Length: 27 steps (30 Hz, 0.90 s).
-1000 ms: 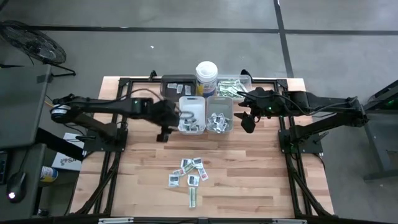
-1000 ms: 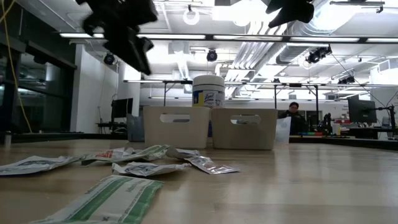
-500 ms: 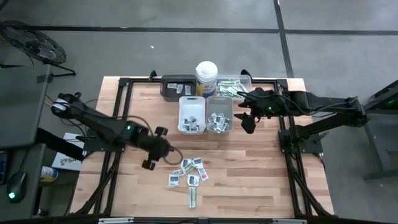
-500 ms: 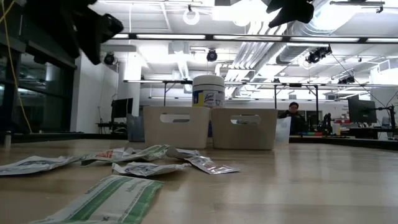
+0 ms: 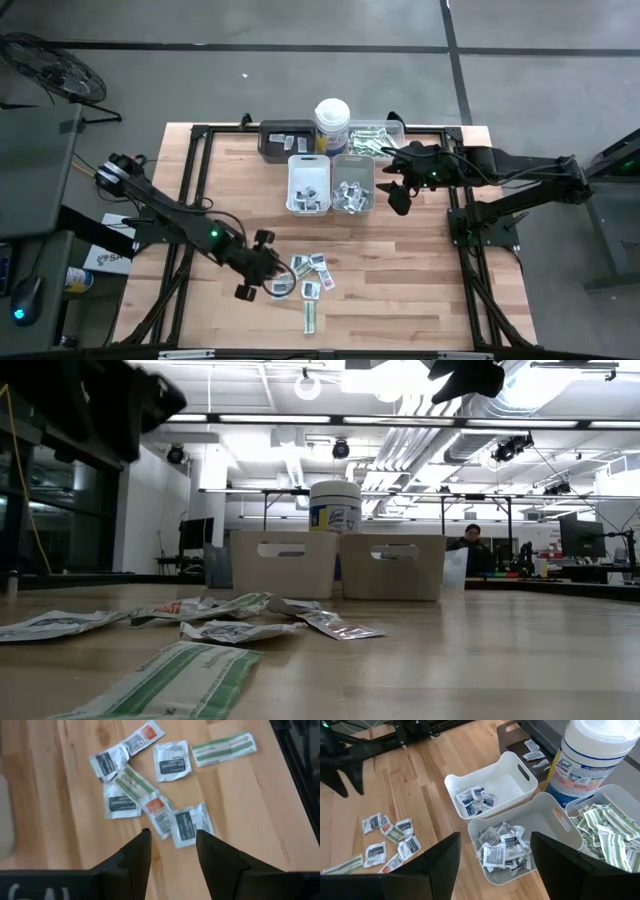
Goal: Pick & Place First Aid Supplies
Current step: Put the wipe into the gray bin
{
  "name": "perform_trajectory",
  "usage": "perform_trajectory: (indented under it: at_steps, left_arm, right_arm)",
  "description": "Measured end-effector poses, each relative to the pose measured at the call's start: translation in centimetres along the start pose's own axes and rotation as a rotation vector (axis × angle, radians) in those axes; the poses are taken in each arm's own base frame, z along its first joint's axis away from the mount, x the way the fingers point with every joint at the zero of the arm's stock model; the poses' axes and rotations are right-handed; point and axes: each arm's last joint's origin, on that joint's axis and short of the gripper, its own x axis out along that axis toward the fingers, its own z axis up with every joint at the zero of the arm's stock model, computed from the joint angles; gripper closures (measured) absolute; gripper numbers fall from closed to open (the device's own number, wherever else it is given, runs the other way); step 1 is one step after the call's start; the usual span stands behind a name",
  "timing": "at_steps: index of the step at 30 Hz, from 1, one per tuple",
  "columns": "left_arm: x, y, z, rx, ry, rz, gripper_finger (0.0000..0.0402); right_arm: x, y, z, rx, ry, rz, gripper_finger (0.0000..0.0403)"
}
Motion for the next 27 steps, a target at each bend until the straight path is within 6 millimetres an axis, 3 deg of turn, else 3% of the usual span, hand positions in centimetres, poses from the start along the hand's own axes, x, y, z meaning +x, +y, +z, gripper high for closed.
perform_trajectory:
  at_steps: [12, 27]
  left_arm:
    - [5.0, -1.7, 0.1, -0.115, 0.076, -0.102, 0.0187]
    - [7.2, -2.7, -0.6, -0.264, 0.121, -0.066, 0.0204]
  right_arm:
    - [0.0, 0.1, -0.1, -0.005, 0.023, 0.036, 0.0169]
    - [0.0, 0.0, -0.3, -0.033, 0.045, 0.037, 0.0169]
